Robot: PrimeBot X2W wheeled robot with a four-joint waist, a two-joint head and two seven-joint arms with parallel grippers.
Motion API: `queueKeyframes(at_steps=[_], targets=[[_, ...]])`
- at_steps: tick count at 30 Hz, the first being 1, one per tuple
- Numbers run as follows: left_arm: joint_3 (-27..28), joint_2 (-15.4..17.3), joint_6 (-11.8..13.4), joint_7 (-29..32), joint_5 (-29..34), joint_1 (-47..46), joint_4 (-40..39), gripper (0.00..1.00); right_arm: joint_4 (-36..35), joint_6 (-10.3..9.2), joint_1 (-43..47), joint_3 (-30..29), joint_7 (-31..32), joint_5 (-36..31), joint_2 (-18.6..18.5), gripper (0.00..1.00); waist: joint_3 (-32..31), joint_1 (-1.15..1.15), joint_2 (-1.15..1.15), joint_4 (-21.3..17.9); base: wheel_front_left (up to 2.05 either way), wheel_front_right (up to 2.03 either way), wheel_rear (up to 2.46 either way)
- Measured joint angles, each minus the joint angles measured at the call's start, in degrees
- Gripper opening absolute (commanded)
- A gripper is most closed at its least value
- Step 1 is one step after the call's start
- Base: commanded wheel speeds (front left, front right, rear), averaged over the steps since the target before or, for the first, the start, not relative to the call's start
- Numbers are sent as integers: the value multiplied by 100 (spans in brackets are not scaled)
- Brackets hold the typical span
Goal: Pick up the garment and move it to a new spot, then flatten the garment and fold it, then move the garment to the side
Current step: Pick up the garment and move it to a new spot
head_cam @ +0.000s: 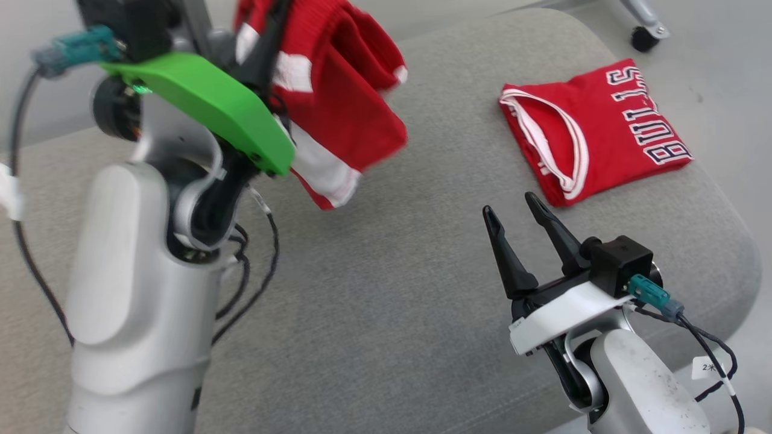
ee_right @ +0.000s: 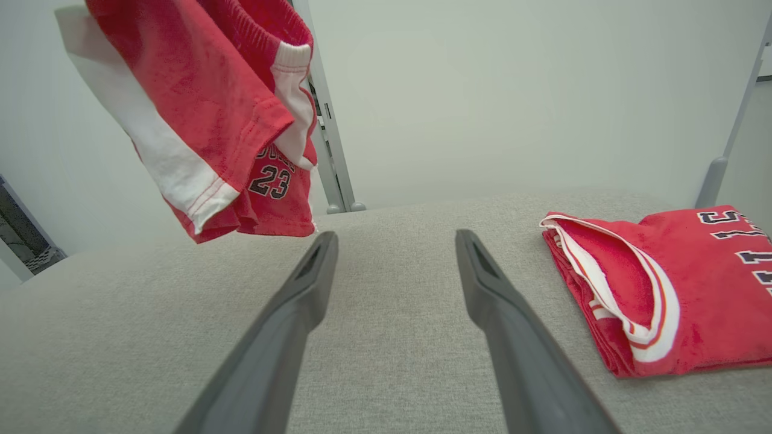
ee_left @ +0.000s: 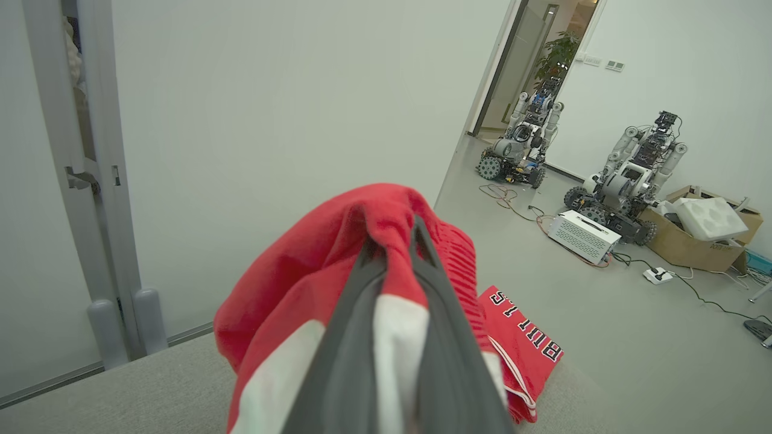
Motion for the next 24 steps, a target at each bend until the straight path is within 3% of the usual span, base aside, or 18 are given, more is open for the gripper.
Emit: queueKeyframes(at_steps=[7,12,13,14,24], targets=[[-221,-85,149,-345,-182,811,736,0,26,0,-31,15,-79,7,45,100,264,0,0,-428,0,0,0],[-188,303,391,-814,289,1326,1588,0,80,0,-15,-5,-119,8,69,100,458,0,0,-549,0,0,0],[-172,319,408,-946,323,1404,1742,31,92,0,-11,-10,-126,7,71,100,477,0,0,-545,0,0,0],[-177,324,432,-1066,364,1452,1849,100,100,0,-7,-20,-126,5,70,100,484,0,0,-532,0,0,0],[-142,224,93,-3016,521,1716,2178,100,34,0,113,-356,-98,-55,-112,100,326,0,0,-70,0,0,0]])
